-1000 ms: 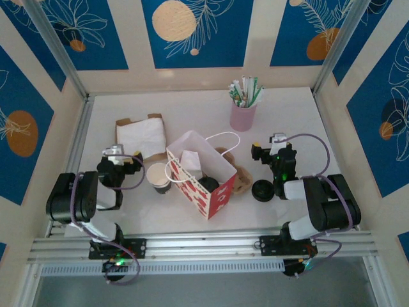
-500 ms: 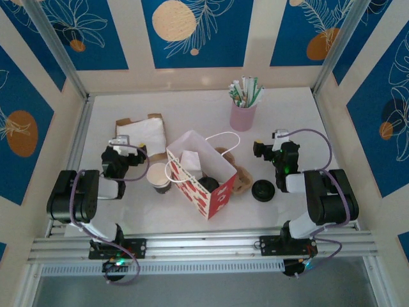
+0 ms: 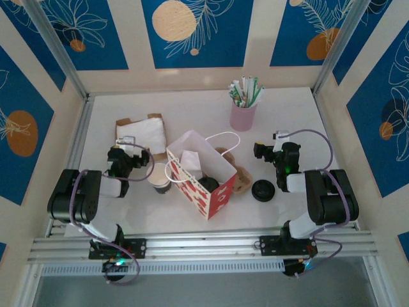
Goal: Pack the takeout coffee
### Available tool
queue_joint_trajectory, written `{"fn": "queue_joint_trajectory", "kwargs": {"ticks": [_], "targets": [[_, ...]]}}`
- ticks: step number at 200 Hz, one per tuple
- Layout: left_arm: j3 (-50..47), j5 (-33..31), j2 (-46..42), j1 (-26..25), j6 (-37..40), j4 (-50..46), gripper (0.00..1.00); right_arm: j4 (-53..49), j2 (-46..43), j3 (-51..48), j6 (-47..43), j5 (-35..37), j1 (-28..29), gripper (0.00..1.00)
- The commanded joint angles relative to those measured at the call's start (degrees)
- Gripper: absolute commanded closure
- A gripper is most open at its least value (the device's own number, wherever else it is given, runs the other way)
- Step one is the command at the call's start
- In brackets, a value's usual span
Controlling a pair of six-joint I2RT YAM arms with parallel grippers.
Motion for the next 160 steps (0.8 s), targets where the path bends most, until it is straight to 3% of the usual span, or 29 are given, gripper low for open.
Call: {"fn": "queue_joint_trajectory", "kwargs": {"ticks": [1,160], "targets": [[0.91,-0.95,-1.29,-0.4,1.03,0.02,0.0,0.36,0.03,1.11,0.53,-0.95,-0.18,0.01],[1.0,-0.84,-1.31,-0.39,1.06,-0.1,0.0,-0.32,0.15,1.45,-0.09,-3.25,-0.36,0.01]]}}
